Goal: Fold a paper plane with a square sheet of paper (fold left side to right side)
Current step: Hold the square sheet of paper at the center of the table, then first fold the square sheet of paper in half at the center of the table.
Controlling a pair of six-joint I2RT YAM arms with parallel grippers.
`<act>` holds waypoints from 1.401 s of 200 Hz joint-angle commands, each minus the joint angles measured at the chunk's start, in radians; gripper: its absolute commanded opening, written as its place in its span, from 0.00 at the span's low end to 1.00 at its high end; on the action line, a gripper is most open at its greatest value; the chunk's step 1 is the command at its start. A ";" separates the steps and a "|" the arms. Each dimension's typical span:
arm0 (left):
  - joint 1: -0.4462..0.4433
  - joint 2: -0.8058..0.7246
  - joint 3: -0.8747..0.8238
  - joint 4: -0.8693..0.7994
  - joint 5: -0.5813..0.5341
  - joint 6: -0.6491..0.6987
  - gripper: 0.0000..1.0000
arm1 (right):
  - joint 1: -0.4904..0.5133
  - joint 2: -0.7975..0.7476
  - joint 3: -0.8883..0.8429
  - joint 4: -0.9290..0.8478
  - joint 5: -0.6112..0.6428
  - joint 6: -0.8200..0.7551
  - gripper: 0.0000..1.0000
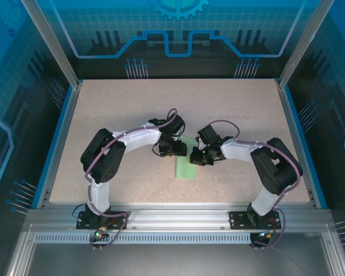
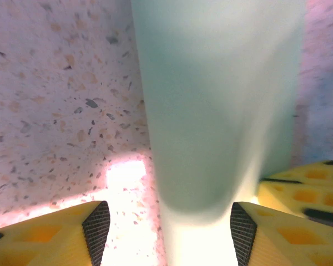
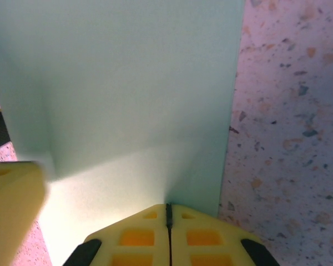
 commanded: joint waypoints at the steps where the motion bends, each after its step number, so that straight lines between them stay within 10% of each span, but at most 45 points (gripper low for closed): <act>1: 0.005 -0.112 -0.025 -0.006 -0.023 0.007 0.64 | 0.017 0.058 -0.010 -0.094 0.038 -0.018 0.06; 91: 0.004 -0.059 -0.096 0.179 0.267 -0.001 0.21 | 0.020 0.061 -0.006 -0.112 0.048 -0.023 0.05; 280: 0.060 0.029 -0.184 0.168 0.146 0.059 0.13 | 0.019 0.071 -0.015 -0.159 0.069 -0.038 0.04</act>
